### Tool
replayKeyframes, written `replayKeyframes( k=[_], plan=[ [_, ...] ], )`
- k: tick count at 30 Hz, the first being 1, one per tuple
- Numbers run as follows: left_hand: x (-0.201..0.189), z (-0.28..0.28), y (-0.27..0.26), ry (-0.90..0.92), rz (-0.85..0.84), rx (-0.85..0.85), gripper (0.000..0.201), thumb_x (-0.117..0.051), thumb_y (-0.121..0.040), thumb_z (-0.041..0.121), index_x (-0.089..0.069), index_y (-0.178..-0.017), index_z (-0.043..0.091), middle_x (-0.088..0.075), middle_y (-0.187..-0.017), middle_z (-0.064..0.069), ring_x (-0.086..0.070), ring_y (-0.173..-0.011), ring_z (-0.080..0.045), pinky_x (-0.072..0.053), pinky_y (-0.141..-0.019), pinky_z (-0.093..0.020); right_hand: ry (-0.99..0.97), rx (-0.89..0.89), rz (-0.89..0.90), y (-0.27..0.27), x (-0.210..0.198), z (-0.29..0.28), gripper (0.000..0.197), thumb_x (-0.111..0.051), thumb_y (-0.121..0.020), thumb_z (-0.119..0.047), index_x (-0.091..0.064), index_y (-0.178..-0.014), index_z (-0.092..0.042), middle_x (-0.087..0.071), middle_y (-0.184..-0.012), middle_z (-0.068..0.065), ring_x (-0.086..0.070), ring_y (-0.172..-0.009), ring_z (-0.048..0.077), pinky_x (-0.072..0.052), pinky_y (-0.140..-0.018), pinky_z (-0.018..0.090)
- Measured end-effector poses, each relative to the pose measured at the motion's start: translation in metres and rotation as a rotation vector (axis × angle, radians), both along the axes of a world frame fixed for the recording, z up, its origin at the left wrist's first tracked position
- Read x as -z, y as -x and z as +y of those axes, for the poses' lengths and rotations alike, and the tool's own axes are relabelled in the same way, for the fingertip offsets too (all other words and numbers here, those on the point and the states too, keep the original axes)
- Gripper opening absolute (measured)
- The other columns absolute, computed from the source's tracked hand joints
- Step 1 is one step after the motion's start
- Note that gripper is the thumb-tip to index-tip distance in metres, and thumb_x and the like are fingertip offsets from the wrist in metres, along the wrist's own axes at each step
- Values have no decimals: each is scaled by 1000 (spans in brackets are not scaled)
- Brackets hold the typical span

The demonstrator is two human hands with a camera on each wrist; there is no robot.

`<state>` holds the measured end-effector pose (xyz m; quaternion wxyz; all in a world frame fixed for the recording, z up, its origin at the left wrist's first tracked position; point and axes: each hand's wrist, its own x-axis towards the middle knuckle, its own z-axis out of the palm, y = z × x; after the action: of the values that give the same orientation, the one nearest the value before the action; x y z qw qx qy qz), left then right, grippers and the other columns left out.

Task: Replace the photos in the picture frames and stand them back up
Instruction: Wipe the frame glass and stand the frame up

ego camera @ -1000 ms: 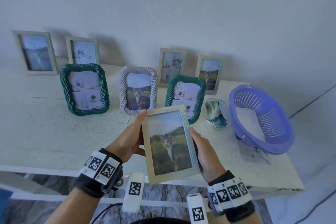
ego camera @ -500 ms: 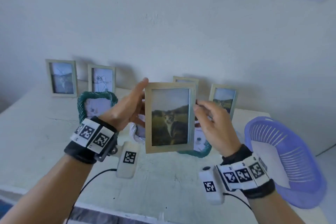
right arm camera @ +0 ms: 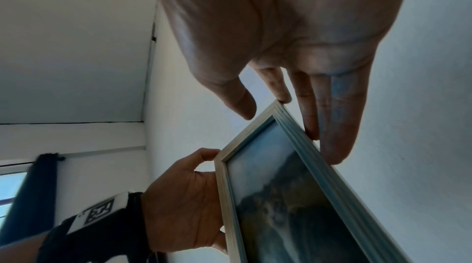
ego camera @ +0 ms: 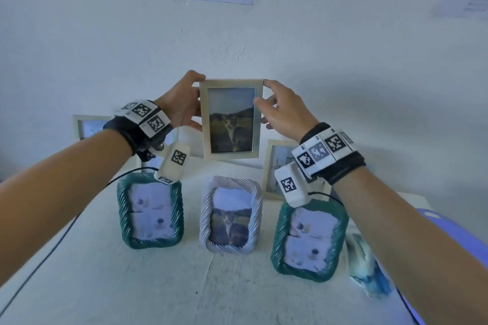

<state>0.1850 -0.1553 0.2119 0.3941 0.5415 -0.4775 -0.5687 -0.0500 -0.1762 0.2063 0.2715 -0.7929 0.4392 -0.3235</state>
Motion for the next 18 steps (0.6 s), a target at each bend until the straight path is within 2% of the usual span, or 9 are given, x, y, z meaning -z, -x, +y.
replayKeyframes(
  k=[3,5,9,12,14,16,18],
  plan=[
    [13,-34,-17,-108,-2,75,49,-37,-86,50,-53,-111,12,-54,-97,-13,-57,-86,-28,-51,-84,-49,-68,16,73,-17,13,-29,58,-45,-98,-33,-23,-151,-22,-62,-97,1,-64,-94,23,-51,-92,44],
    [25,-55,-28,-162,-33,100,46,-42,-77,47,-50,-107,13,-51,-96,-12,-57,-84,-27,-51,-83,-48,-114,30,117,-28,25,-47,52,-44,-99,-30,-30,-148,-20,-62,-104,5,-64,-96,25,-51,-92,46],
    [56,-86,-45,-269,-76,166,48,-45,-69,43,-53,-105,12,-56,-96,-11,-60,-83,-28,-53,-79,-45,-305,38,136,-45,48,-70,42,-40,-100,-24,-37,-142,-19,-63,-109,14,-68,-87,26,-57,-81,44],
    [80,-103,-55,-328,-83,203,53,-45,-68,42,-52,-109,10,-57,-98,-11,-61,-82,-28,-53,-79,-47,-446,35,152,-51,65,-80,40,-39,-100,-24,-36,-140,-20,-62,-110,14,-69,-87,25,-58,-82,41],
    [96,-111,-59,-356,-76,220,50,-45,-68,42,-53,-105,9,-57,-96,-11,-60,-82,-28,-52,-83,-49,-512,42,166,-55,75,-85,40,-39,-101,-24,-34,-140,-20,-62,-111,16,-69,-89,27,-58,-83,41],
    [109,-116,-60,-372,-68,229,46,-42,-73,41,-54,-104,10,-58,-96,-10,-60,-84,-27,-53,-81,-48,-576,51,179,-58,83,-89,41,-38,-101,-23,-32,-141,-20,-60,-113,20,-68,-93,31,-56,-87,42],
    [121,-119,-60,-389,-61,230,48,-40,-76,41,-54,-111,11,-59,-100,-10,-60,-88,-27,-53,-81,-48,-641,53,190,-61,88,-93,43,-38,-101,-21,-30,-143,-19,-58,-116,26,-67,-93,37,-55,-87,43]
  ],
)
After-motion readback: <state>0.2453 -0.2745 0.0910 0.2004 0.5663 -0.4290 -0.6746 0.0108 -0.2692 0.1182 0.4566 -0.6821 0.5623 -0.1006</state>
